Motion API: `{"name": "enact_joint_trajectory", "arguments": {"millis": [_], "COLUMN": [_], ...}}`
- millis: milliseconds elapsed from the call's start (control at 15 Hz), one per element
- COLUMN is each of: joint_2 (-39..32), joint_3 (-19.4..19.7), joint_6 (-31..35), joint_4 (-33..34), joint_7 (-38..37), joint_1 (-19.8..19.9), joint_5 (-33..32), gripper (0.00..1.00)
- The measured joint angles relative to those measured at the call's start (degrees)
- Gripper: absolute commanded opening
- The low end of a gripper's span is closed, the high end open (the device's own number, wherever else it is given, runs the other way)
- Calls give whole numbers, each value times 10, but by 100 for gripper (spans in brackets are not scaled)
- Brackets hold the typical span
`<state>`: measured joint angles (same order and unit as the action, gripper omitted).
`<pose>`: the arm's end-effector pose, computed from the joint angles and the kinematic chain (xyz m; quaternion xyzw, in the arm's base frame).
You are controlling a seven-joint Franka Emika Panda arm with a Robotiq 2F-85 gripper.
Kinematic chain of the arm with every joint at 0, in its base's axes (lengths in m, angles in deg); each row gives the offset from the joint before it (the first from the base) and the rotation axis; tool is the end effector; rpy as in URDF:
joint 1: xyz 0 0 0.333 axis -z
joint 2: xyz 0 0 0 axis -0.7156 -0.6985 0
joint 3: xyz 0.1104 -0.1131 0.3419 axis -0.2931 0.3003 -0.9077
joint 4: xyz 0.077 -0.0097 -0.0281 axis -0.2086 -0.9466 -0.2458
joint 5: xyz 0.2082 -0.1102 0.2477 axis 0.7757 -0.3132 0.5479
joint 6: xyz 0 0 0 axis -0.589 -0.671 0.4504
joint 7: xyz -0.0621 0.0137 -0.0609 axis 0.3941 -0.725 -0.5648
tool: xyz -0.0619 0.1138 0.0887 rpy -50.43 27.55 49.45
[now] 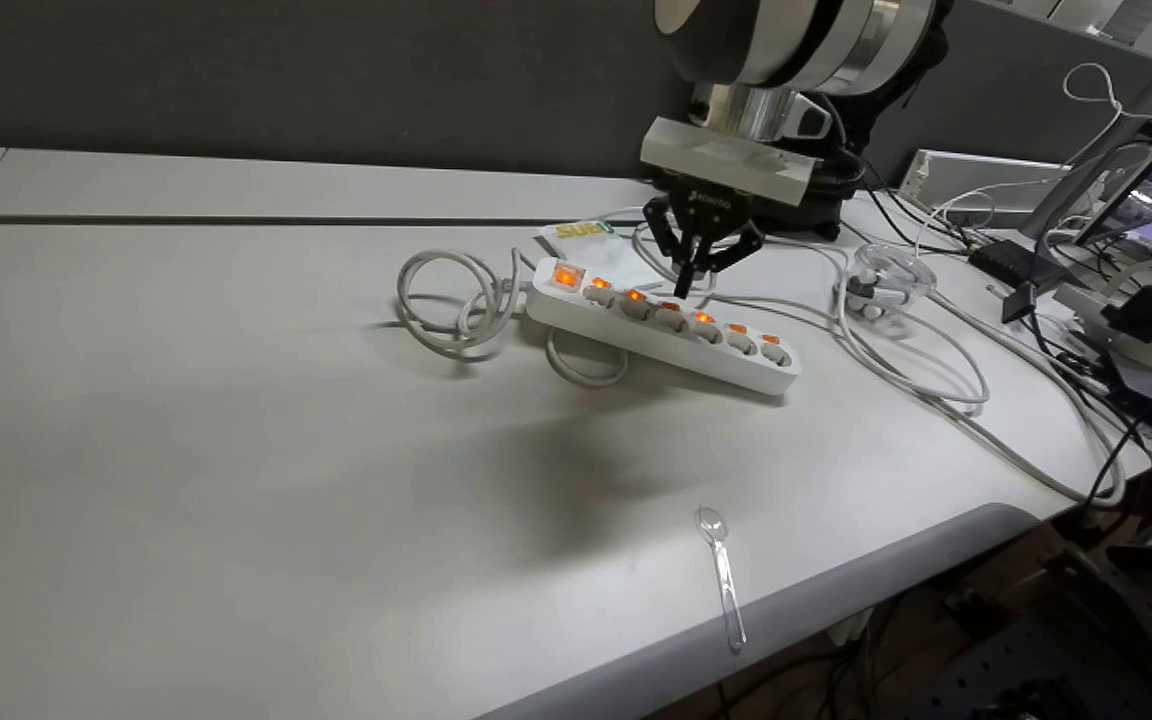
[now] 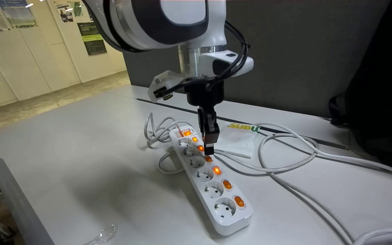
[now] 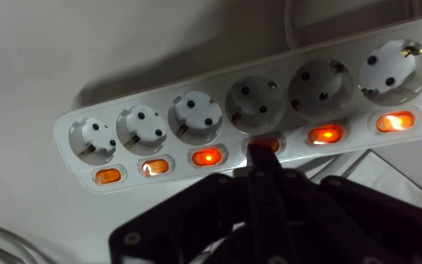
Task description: Turn off the switch for the fourth slot from the right
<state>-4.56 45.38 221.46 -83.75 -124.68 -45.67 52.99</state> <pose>0.5726 -0.0917 0.2236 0.9166 -0.3980 -0.0226 0.0306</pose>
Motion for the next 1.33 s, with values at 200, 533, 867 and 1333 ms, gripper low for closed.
{"name": "enact_joint_trajectory", "arguments": {"millis": [200,533,867,1333], "joint_2": [-9,-18,-21,-21], "joint_3": [0,4,9,9], "joint_6": [-7,-7,-6,-2], "joint_4": [9,18,19,19], "joint_7": [10,21,23,23], "joint_1": [0,-1,-4,-10], "joint_5": [0,-8,-14,-14], "gripper": [0,0,0,0]}}
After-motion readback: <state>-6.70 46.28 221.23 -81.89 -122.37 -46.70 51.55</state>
